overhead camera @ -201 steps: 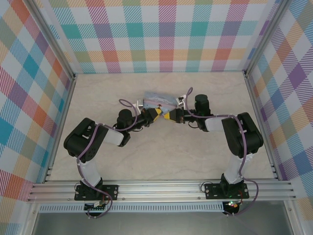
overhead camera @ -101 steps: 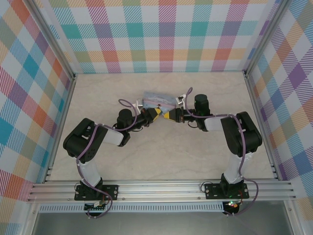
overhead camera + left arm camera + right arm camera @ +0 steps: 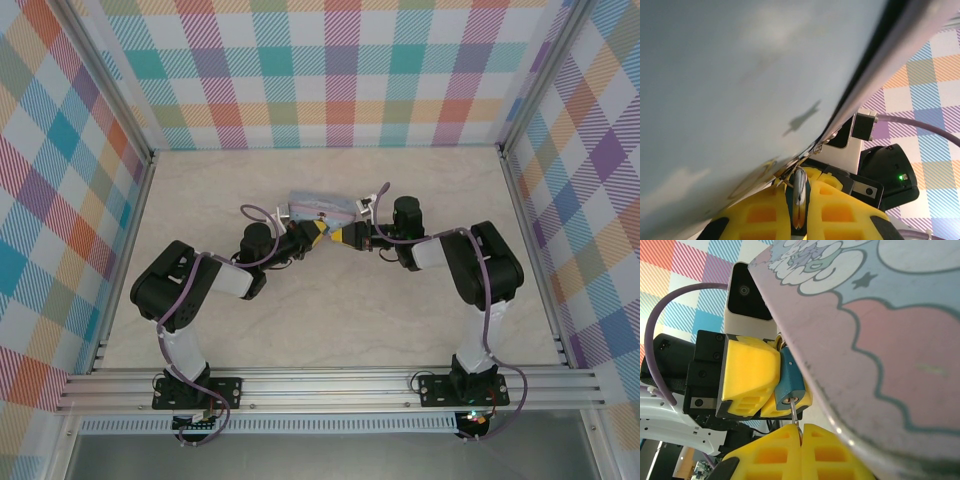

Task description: Unlock a padlock with a key

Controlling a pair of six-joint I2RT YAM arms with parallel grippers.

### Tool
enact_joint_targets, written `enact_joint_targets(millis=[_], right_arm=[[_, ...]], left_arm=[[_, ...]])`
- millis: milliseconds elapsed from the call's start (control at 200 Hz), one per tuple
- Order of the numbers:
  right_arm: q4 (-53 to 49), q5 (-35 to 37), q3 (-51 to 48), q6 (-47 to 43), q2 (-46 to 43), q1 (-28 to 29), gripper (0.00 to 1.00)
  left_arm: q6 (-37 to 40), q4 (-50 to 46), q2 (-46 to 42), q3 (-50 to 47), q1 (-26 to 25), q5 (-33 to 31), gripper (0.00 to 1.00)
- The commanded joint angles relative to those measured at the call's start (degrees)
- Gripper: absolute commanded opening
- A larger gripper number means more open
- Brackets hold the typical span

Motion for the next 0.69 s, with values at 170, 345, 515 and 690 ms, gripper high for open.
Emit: enact_joint_targets(millis=[170, 345, 515, 690], right_arm=[[2.8, 5.4, 2.6, 0.6, -2.3, 0.8, 0.06], [2.2, 4.3, 3.1, 0.8, -4.0, 0.5, 0.06], [-0.2, 4.7, 2.5, -1.2, -5.0, 0.4, 0.06], [7.0, 5.6, 2.4, 2.6, -3.0, 0.6, 0.06]], left_arm=[[3.7, 6.0, 0.0, 1.1, -4.1, 15.6, 0.0], [8.4, 3.0, 0.6, 0.8, -4.1, 18.5, 0.0], [13.0, -2.2, -0.2, 0.7, -4.0, 19.9, 0.0], [8.9, 1.7, 0.3, 0.7, -4.3, 18.7, 0.0]])
